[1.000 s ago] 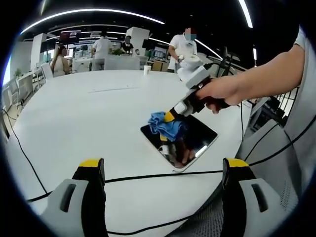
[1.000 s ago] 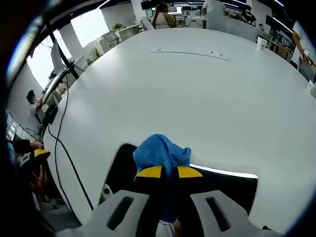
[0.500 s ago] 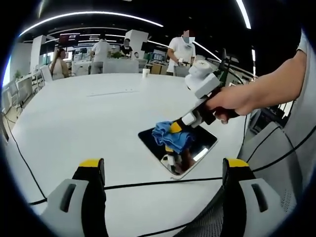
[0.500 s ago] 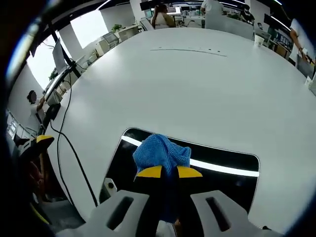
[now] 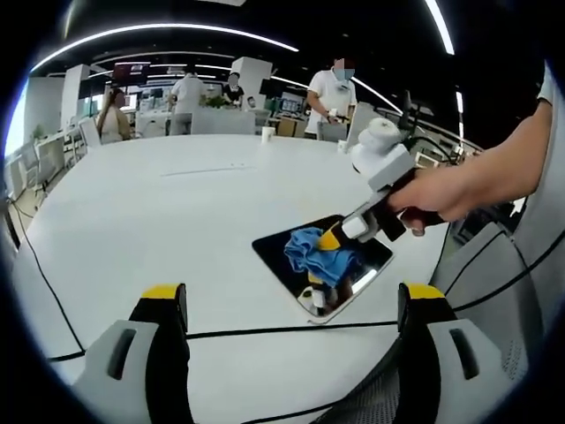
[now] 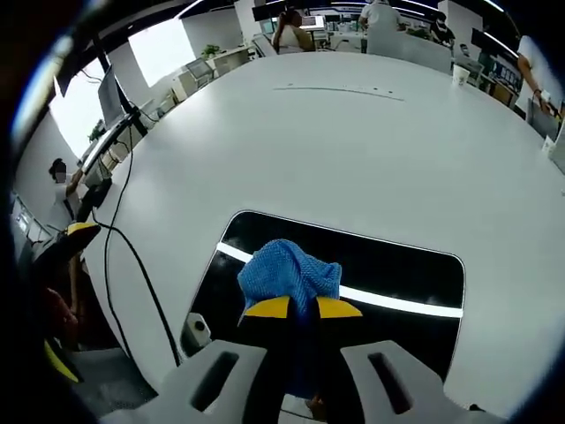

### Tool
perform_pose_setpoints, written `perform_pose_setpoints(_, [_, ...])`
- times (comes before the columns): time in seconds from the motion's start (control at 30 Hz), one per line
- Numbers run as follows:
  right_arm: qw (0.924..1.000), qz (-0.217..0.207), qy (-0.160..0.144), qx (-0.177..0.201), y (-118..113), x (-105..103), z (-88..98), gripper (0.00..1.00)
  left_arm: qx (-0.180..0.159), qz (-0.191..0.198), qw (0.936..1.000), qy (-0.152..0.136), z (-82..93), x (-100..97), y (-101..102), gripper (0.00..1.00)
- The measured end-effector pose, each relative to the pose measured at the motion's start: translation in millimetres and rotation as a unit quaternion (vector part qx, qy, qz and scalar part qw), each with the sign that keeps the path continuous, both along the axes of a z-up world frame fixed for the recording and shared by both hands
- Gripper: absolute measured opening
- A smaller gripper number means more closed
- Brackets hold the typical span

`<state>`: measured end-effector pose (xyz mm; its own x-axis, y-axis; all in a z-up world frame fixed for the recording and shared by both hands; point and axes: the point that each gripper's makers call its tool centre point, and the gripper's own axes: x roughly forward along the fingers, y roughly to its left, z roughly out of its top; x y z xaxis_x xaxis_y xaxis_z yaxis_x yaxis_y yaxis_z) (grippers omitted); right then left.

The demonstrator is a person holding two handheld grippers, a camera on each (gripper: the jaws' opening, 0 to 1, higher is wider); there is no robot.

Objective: Wipe the mirror surface with the cleaning cloth until all visible marks leave the cleaned area.

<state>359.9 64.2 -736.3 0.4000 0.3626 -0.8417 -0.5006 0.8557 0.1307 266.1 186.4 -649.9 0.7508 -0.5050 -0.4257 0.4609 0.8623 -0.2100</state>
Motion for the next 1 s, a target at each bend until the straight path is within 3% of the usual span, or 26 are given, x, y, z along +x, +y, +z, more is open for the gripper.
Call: perform_pose_setpoints(1.0, [0.9997,-0.005,0.011,0.021,-12,-46,1.0,0.05,0.009,-0.01,0.9999,0.01,-10.3,-15.3,-13,0.99])
